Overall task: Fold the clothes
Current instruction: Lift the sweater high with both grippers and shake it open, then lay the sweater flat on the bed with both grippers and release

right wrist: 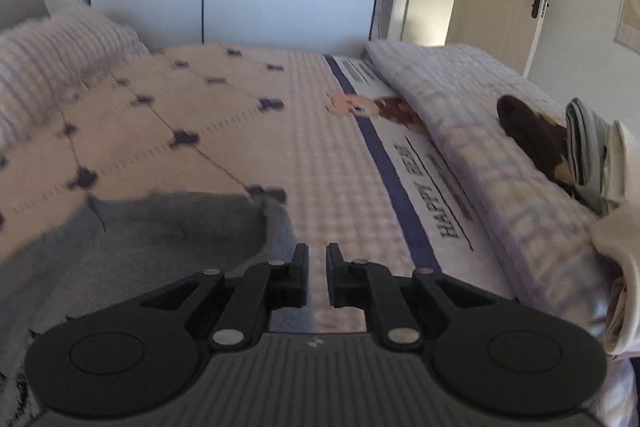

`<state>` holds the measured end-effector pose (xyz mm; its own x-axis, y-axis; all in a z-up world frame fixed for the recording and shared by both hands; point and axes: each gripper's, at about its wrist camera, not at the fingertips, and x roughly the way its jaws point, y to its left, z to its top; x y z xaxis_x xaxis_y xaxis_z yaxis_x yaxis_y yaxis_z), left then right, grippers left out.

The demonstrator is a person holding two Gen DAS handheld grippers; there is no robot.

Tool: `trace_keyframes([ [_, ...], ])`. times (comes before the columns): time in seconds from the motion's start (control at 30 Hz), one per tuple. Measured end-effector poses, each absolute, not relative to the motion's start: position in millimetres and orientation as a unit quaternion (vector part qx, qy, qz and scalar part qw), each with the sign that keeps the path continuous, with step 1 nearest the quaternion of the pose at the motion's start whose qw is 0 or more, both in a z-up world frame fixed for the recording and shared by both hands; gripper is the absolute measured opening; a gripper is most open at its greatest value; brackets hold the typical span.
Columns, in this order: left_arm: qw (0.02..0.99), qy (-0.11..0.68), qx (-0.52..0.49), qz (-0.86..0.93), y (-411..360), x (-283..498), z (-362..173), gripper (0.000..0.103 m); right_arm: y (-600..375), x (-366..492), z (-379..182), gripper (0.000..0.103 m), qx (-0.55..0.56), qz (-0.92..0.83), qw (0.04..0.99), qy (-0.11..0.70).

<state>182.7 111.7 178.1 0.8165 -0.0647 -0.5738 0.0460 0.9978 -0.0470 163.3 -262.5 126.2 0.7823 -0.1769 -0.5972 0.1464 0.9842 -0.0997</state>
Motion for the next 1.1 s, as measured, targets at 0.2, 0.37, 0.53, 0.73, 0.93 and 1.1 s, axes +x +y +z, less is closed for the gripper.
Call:
trace_keyframes([
  [0.2,0.916,0.394,-0.071,-0.006,158,154,80,0.049,-301,118,70,0.049,0.046,-0.063,0.927,0.368],
  [0.37,0.902,0.415,-0.117,0.027,180,152,50,0.055,-303,84,71,0.049,0.051,0.006,0.930,0.365],
  [0.53,0.896,0.420,-0.131,0.057,177,159,34,0.059,-234,63,64,0.049,-0.098,0.123,0.922,0.355],
  [0.73,0.913,0.392,-0.091,0.073,167,169,37,0.004,-228,94,59,0.007,-0.140,0.076,0.913,0.375],
  [0.93,0.948,0.285,-0.093,0.109,198,179,79,0.004,-302,130,99,0.006,-0.015,-0.033,0.938,0.345],
  [1.1,0.931,0.333,-0.063,0.136,194,199,72,0.007,-352,158,73,0.011,0.031,-0.203,0.893,0.401],
])
